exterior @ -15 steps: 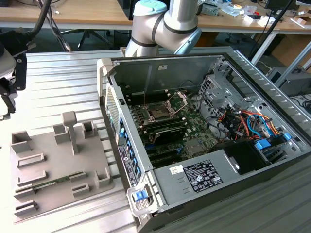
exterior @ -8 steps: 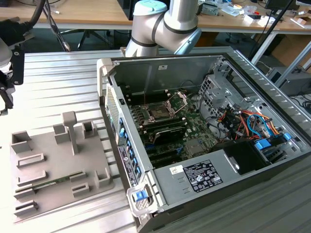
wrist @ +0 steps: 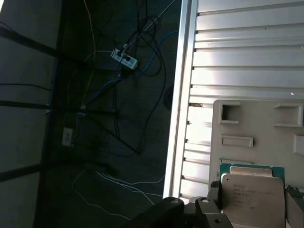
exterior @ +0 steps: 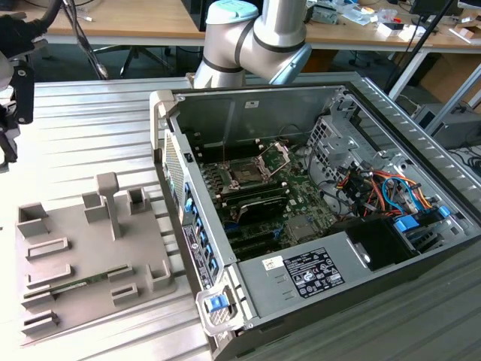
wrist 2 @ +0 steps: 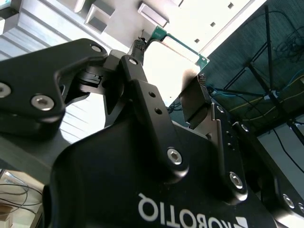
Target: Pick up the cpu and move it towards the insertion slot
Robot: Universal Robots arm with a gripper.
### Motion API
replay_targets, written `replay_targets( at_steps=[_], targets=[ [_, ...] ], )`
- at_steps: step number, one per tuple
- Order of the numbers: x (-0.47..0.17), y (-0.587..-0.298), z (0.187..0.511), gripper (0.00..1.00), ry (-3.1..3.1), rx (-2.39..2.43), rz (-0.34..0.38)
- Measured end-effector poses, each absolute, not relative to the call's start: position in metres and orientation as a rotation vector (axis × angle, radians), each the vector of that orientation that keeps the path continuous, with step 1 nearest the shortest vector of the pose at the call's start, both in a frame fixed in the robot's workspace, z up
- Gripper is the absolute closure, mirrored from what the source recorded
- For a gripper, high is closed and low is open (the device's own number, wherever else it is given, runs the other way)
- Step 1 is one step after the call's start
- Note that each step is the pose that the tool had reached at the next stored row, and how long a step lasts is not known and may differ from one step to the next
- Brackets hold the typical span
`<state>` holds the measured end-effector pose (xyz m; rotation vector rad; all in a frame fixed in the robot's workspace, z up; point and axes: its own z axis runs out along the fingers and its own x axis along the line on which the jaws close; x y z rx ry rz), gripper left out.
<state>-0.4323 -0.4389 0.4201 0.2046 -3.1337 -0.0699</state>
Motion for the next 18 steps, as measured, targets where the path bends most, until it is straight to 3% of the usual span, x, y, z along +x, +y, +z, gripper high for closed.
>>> replay_targets(
  at_steps=[18],
  targets=[
    [-0.4288, -0.4389, 0.4229, 0.45, -3.134, 0.205, -0.070]
  ],
)
